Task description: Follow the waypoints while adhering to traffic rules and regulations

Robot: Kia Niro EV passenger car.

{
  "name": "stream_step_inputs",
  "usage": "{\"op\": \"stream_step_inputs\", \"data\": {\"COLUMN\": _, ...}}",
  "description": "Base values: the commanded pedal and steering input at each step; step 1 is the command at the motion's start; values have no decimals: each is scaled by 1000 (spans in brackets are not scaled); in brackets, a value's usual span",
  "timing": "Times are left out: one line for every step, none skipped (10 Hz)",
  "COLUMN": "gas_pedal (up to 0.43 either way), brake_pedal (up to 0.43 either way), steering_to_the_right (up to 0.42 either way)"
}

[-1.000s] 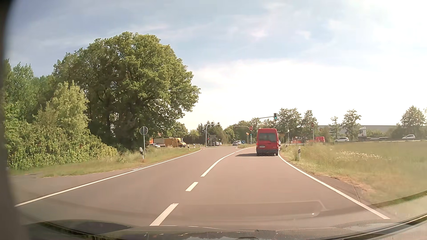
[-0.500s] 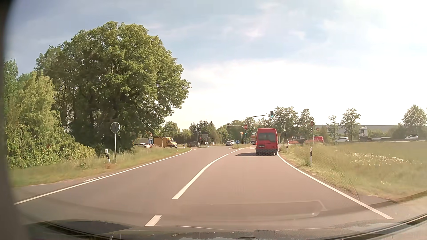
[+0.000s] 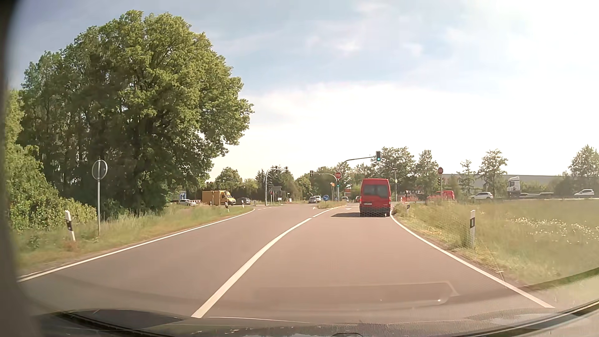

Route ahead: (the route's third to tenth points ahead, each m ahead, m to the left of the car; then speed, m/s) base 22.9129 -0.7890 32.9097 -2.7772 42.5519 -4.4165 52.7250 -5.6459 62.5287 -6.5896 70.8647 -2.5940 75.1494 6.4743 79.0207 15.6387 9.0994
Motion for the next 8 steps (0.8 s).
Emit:
{"op": "stream_step_inputs", "data": {"gas_pedal": 157, "brake_pedal": 0, "steering_to_the_right": 21}}
{"op": "stream_step_inputs", "data": {"gas_pedal": 150, "brake_pedal": 0, "steering_to_the_right": 20}}
{"op": "stream_step_inputs", "data": {"gas_pedal": 150, "brake_pedal": 0, "steering_to_the_right": 19}}
{"op": "stream_step_inputs", "data": {"gas_pedal": 150, "brake_pedal": 0, "steering_to_the_right": 17}}
{"op": "stream_step_inputs", "data": {"gas_pedal": 150, "brake_pedal": 0, "steering_to_the_right": 16}}
{"op": "stream_step_inputs", "data": {"gas_pedal": 150, "brake_pedal": 0, "steering_to_the_right": 16}}
{"op": "stream_step_inputs", "data": {"gas_pedal": 150, "brake_pedal": 0, "steering_to_the_right": 16}}
{"op": "stream_step_inputs", "data": {"gas_pedal": 150, "brake_pedal": 0, "steering_to_the_right": 16}}
